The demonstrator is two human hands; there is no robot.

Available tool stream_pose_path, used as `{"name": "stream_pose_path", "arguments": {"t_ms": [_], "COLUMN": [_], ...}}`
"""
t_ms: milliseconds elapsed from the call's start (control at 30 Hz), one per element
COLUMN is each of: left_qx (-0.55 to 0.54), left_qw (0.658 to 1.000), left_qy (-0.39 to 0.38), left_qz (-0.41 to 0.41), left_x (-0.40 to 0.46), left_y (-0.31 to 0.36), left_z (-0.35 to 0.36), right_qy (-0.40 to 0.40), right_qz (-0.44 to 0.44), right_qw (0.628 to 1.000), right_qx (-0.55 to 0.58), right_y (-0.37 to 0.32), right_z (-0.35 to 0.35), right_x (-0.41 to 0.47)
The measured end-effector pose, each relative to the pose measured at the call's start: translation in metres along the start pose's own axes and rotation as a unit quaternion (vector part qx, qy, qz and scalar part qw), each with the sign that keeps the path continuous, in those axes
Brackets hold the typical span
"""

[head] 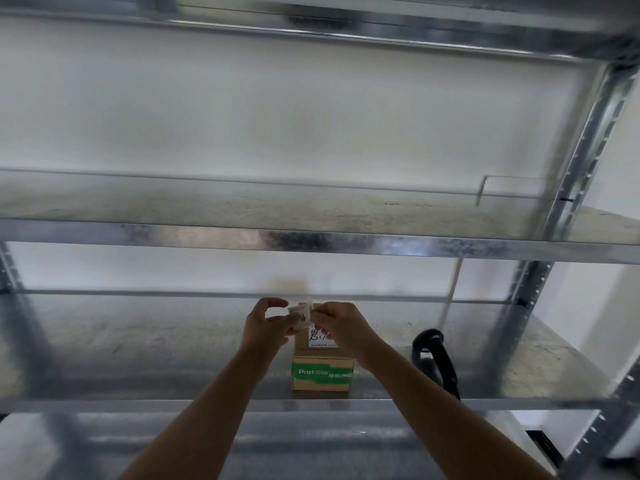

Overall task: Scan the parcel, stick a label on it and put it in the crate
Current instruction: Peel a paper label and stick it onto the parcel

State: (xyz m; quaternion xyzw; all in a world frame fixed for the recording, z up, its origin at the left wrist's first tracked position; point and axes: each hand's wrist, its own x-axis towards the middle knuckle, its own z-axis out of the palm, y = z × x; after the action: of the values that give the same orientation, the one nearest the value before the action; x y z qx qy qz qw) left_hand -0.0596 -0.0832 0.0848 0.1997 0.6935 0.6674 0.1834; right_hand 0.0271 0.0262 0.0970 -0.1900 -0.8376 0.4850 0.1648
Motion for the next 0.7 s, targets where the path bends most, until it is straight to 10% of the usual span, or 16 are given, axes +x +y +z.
{"name": "stream_pose_path", "arguments": {"t_ms": [700], "left_qx": [-0.003], "left_qw": [1.000], "left_qy": [-0.024], "left_qz": [-0.021], "left_x": [0.007], "left_y": [-0.007], "left_z": [-0.007], "right_qy": [0.105], "right_qz": [0.092], "right_qw": [0.983], "right_qx": [0.122], "right_y": [0.018], "right_z": [-0.017], "right_x": [0.006]}}
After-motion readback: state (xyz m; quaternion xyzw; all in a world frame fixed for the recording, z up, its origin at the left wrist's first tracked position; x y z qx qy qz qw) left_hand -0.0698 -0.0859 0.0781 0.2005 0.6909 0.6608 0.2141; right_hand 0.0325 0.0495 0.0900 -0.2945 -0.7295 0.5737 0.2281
